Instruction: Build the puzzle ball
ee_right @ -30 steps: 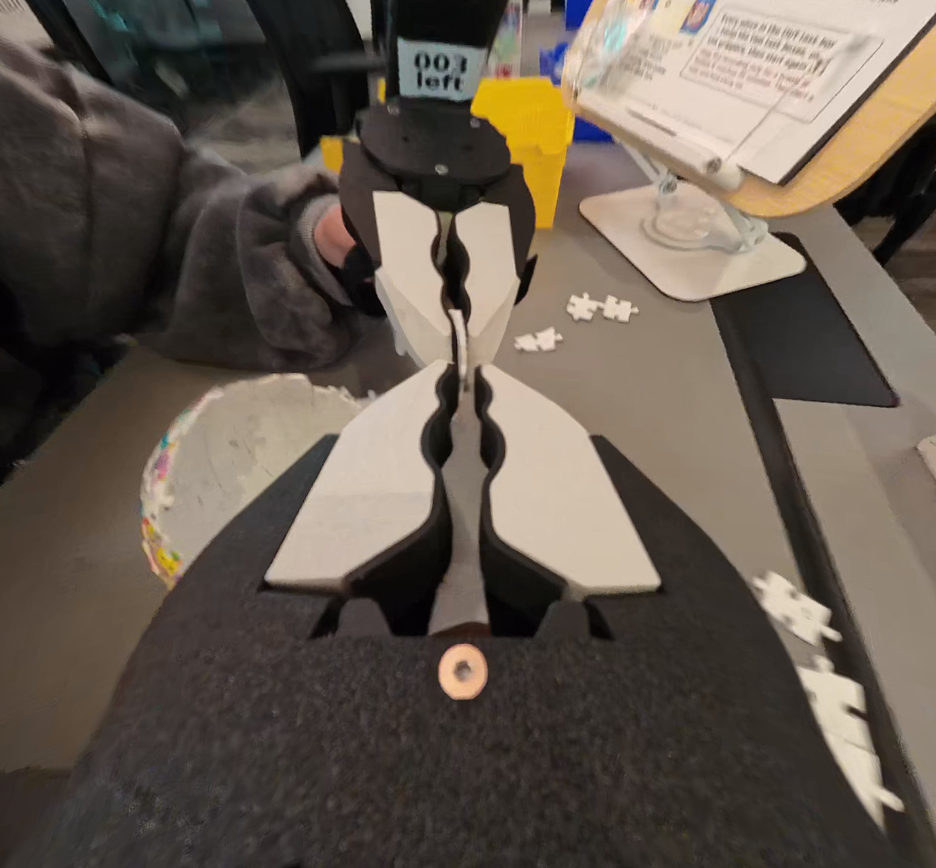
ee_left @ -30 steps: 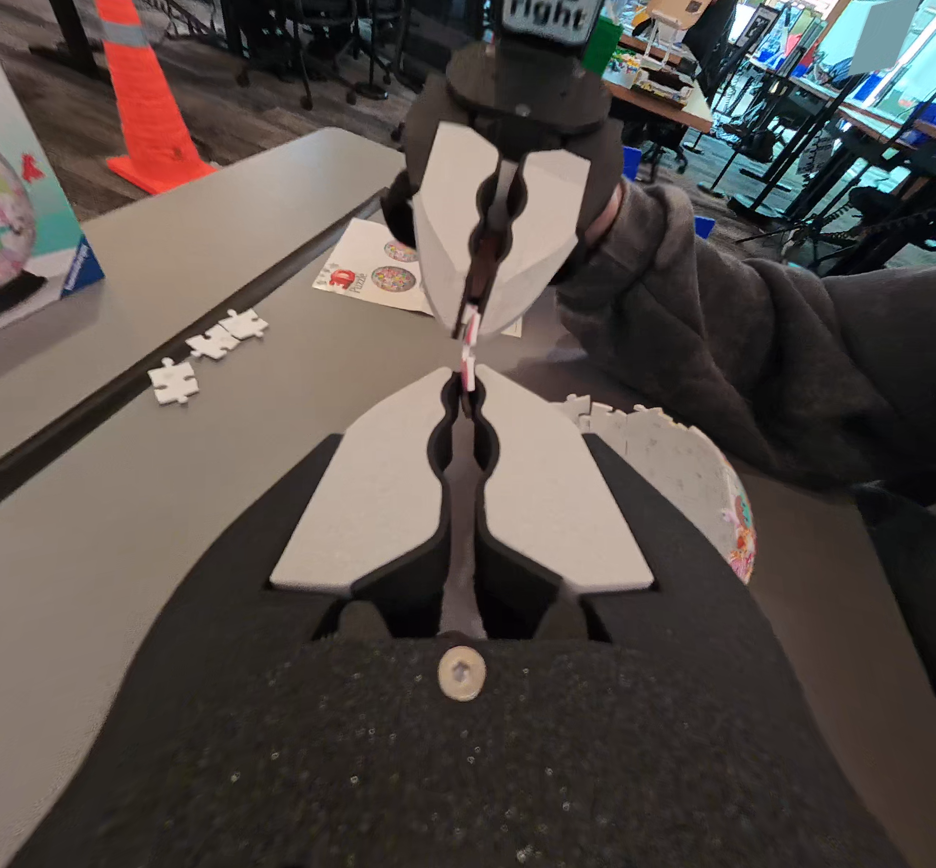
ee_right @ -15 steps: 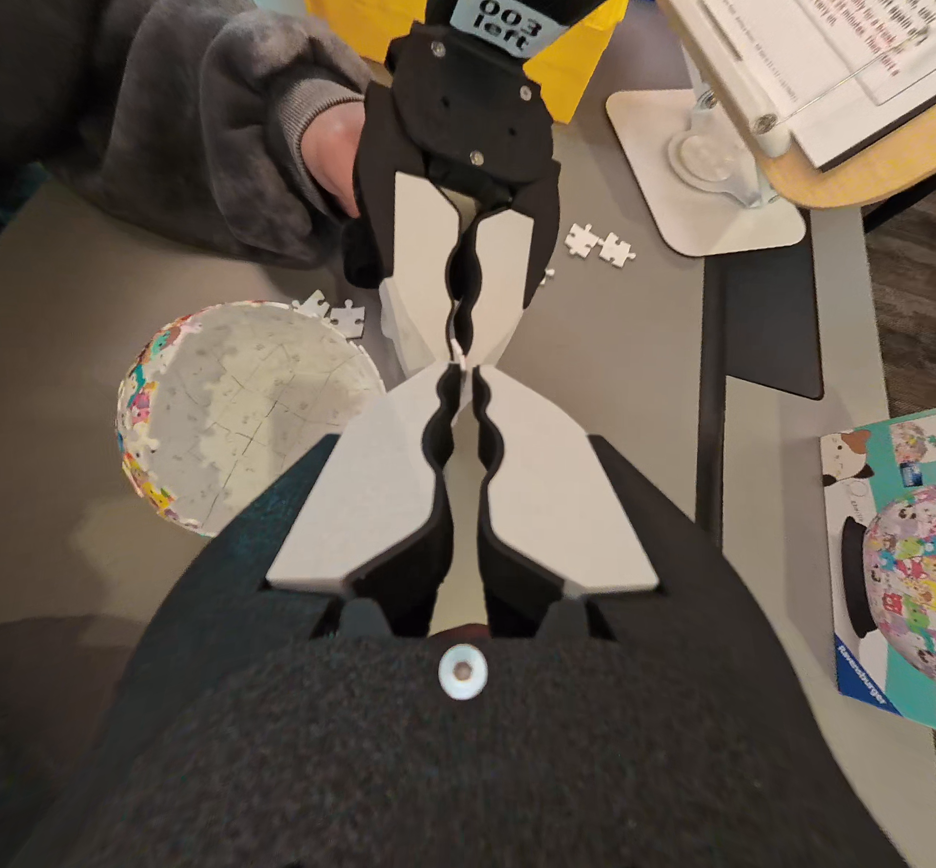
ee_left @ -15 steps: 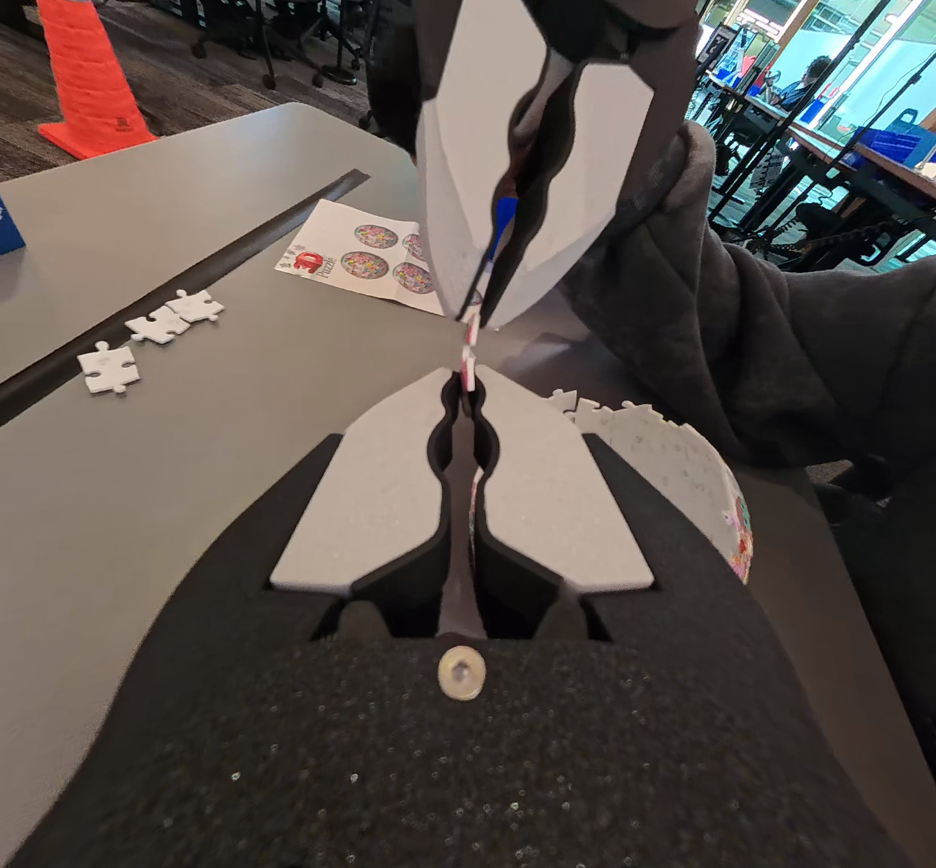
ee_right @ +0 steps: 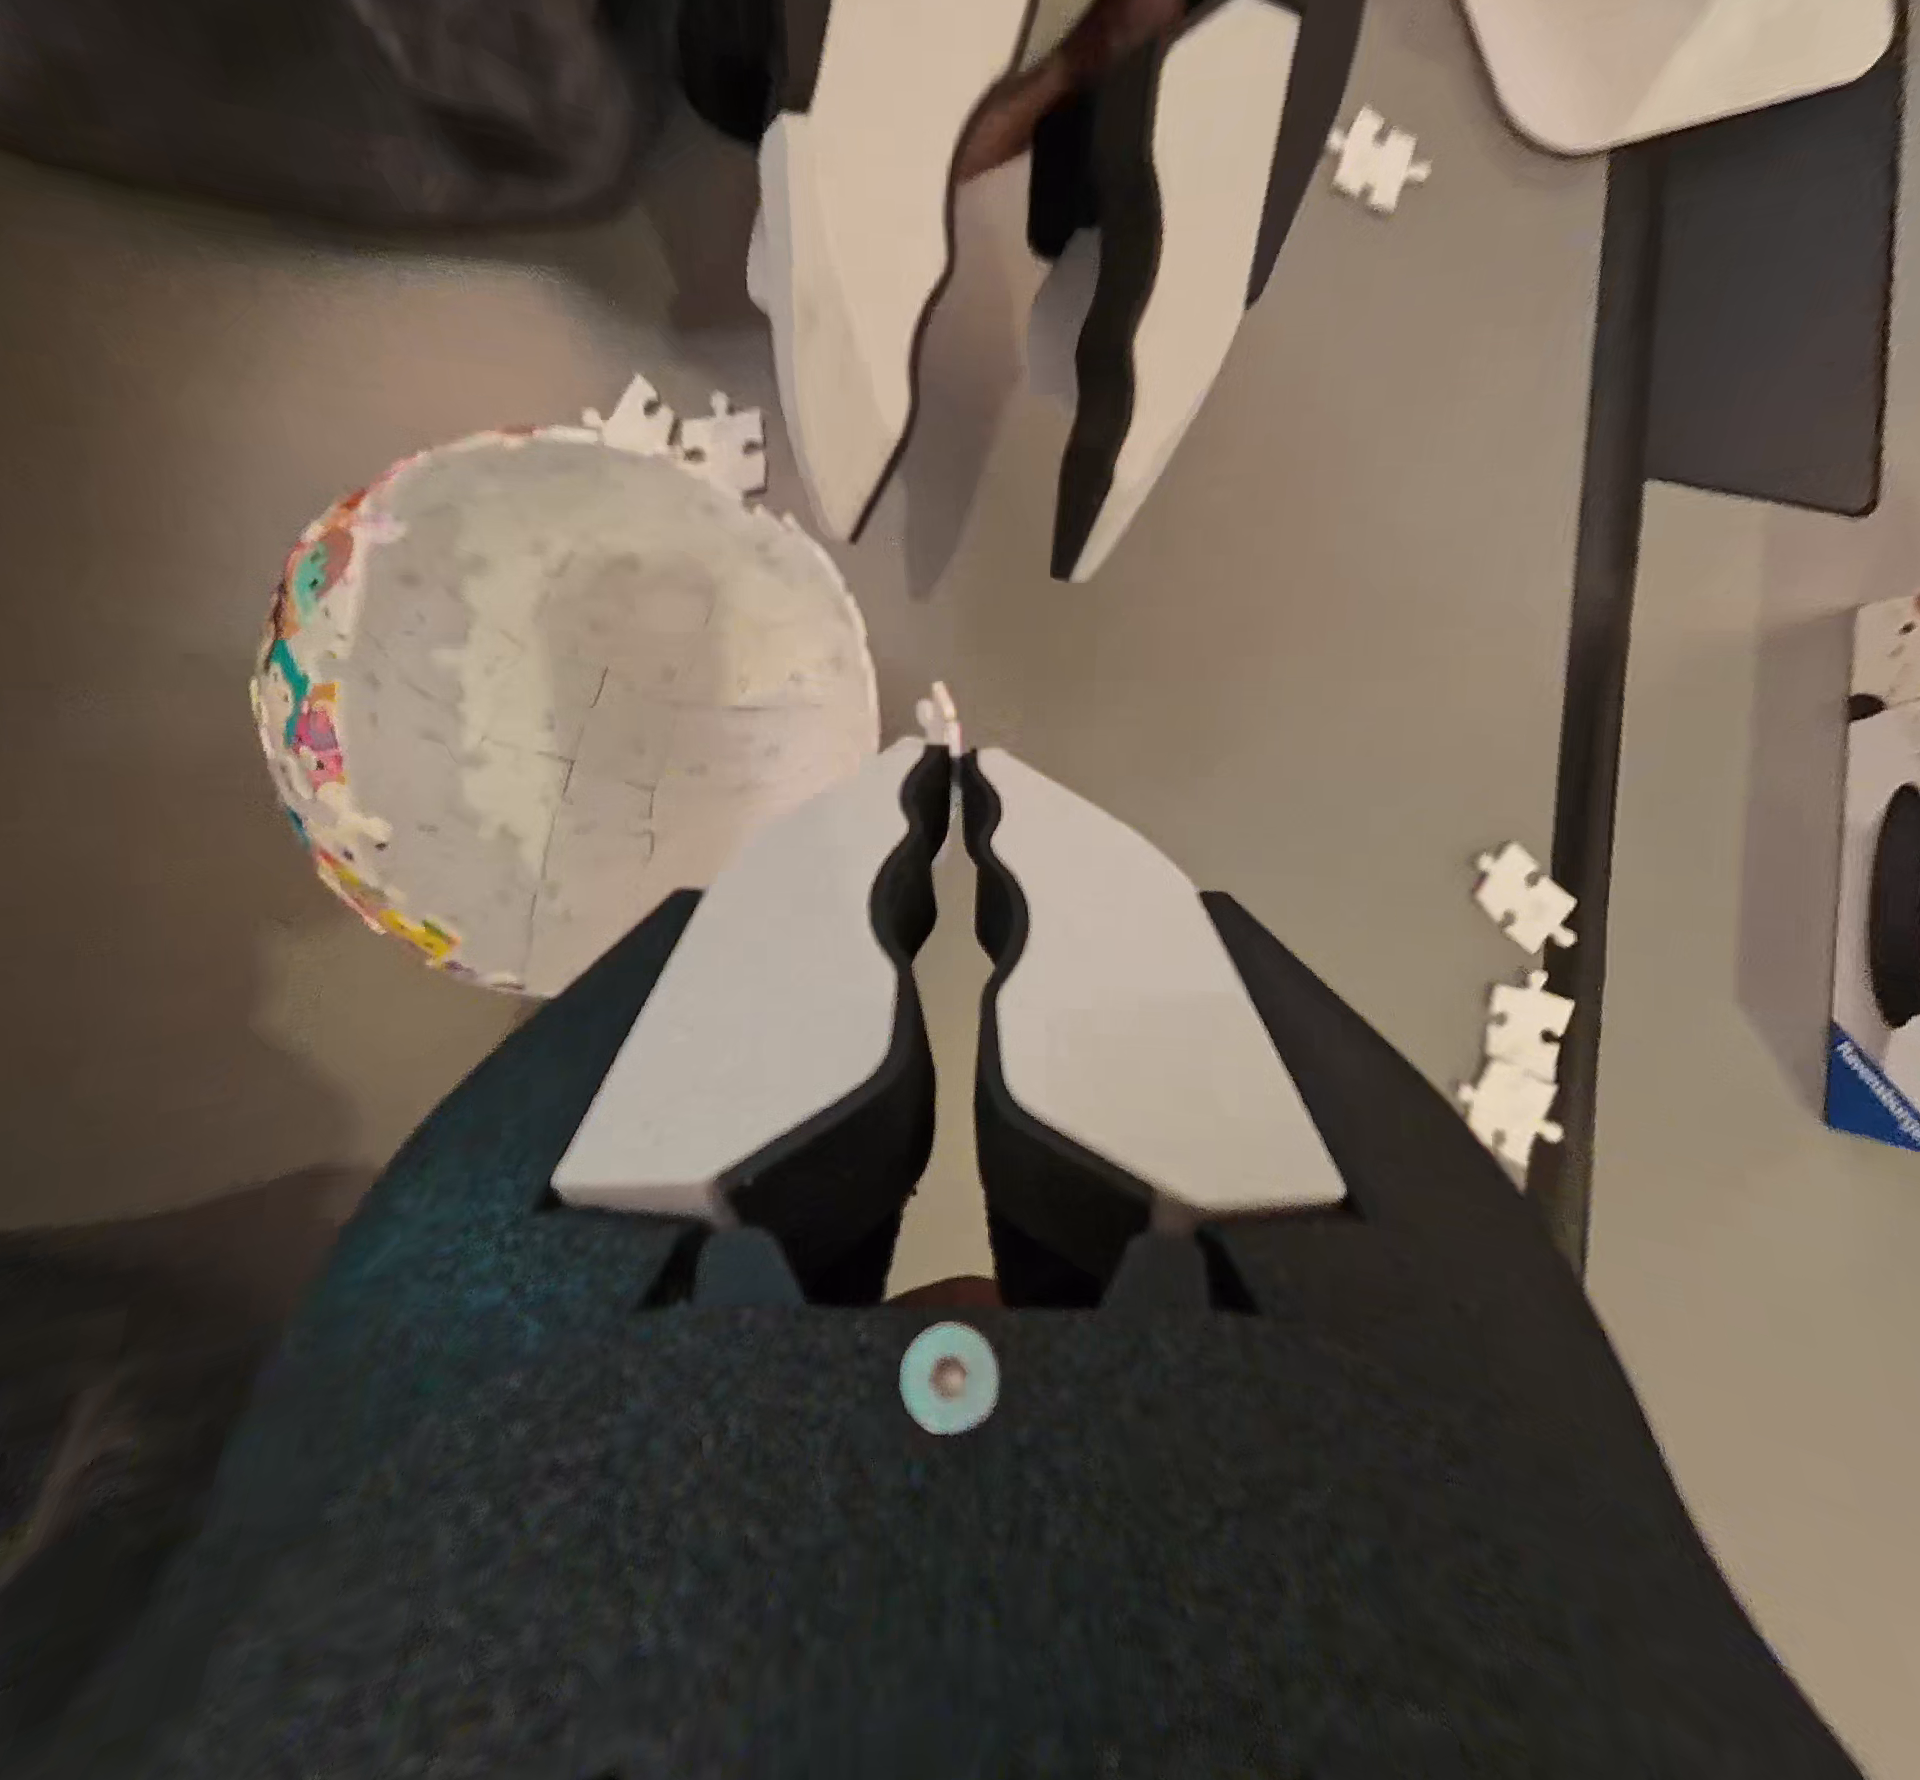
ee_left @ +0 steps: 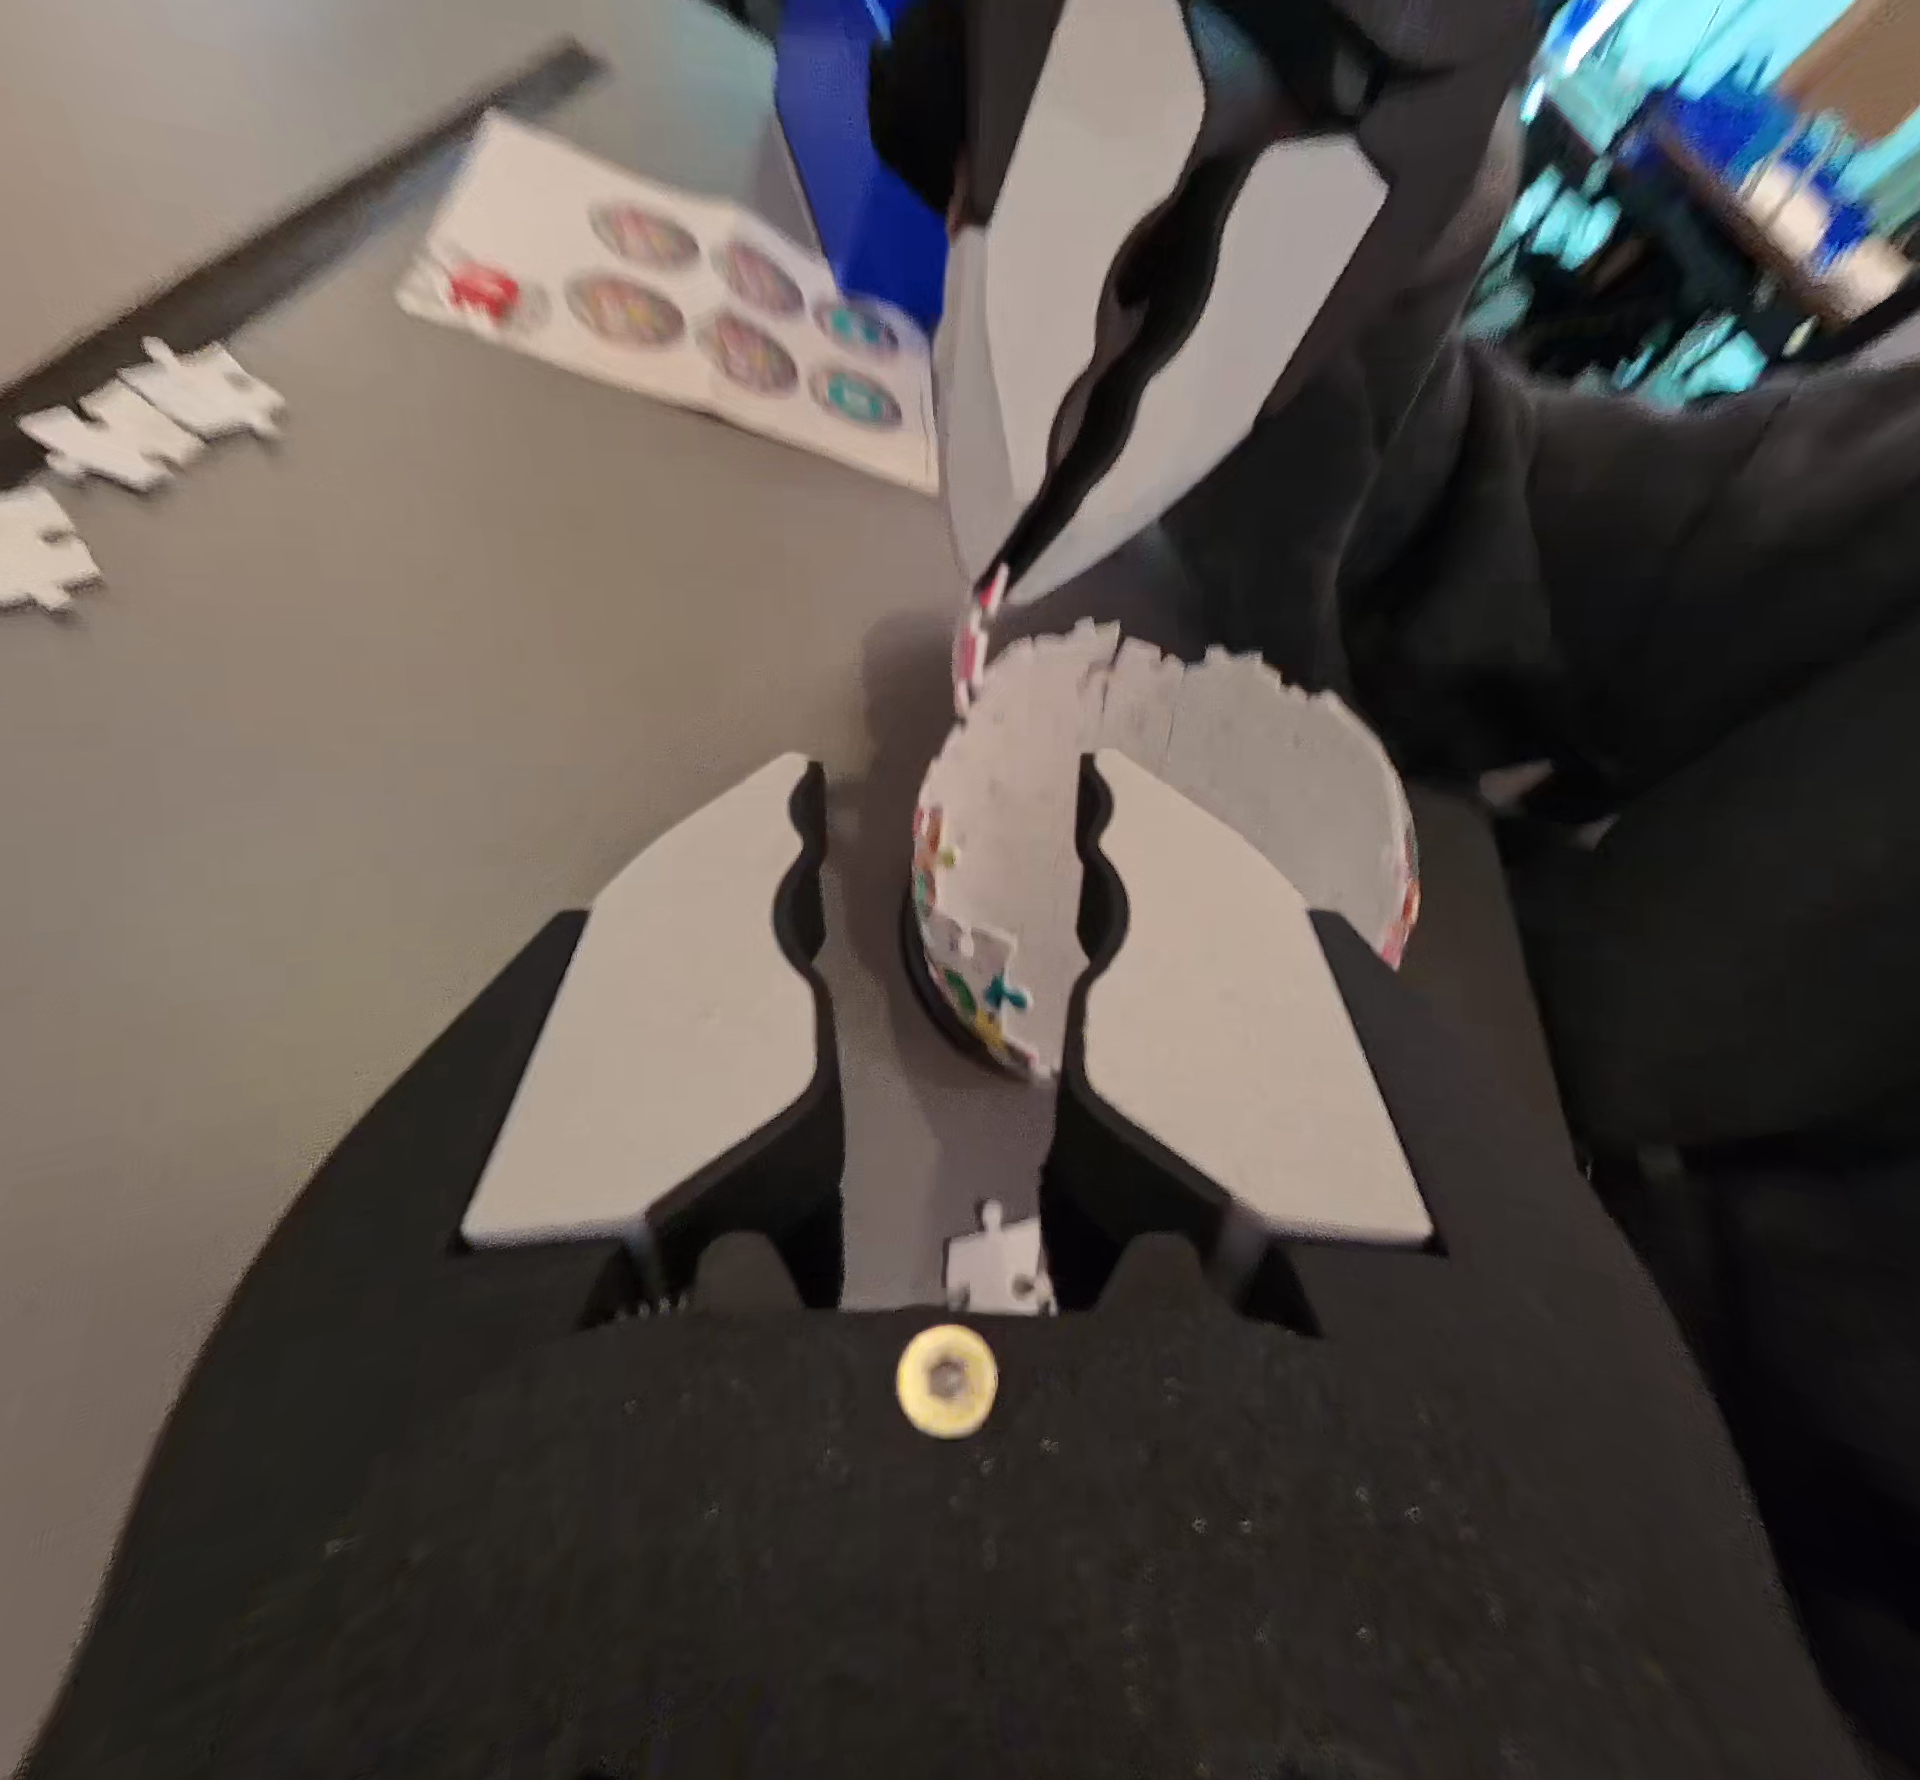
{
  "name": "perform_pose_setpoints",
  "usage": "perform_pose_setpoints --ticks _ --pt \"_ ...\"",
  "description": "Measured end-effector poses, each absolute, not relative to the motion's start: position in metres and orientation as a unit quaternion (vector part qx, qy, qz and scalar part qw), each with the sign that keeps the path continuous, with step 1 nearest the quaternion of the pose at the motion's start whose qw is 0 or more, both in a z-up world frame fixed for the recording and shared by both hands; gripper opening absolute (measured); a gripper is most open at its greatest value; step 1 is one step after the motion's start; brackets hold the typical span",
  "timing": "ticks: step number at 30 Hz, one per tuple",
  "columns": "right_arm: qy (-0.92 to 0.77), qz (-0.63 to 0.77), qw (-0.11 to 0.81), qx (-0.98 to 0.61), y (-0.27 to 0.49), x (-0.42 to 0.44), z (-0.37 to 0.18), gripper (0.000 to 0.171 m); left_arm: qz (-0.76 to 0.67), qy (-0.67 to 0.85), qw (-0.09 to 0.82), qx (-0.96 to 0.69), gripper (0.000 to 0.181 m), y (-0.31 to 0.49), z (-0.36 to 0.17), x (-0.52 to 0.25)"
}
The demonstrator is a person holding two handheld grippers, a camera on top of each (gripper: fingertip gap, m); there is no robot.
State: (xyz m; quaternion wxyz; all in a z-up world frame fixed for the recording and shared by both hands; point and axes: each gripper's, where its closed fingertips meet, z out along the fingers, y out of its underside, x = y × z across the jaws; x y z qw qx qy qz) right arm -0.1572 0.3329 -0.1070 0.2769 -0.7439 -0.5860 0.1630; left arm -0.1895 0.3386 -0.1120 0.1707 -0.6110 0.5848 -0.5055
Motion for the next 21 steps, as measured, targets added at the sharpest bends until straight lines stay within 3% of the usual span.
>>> perform_pose_setpoints --ticks 7,15,21 --pt "-0.567 0.178 0.231 -0.770 0.323 -0.169 -0.123 0.001 -0.419 0.652 0.159 -0.611 0.028 0.320 -0.135 -0.183" --pt "-0.564 0.187 0.235 -0.770 0.324 -0.173 -0.130 0.001 -0.467 0.635 0.152 -0.596 0.009 0.321 -0.135 -0.179" --pt "-0.550 0.211 0.256 -0.766 0.328 -0.171 -0.120 0.001 -0.477 0.640 0.168 -0.579 0.011 0.316 -0.130 -0.174"
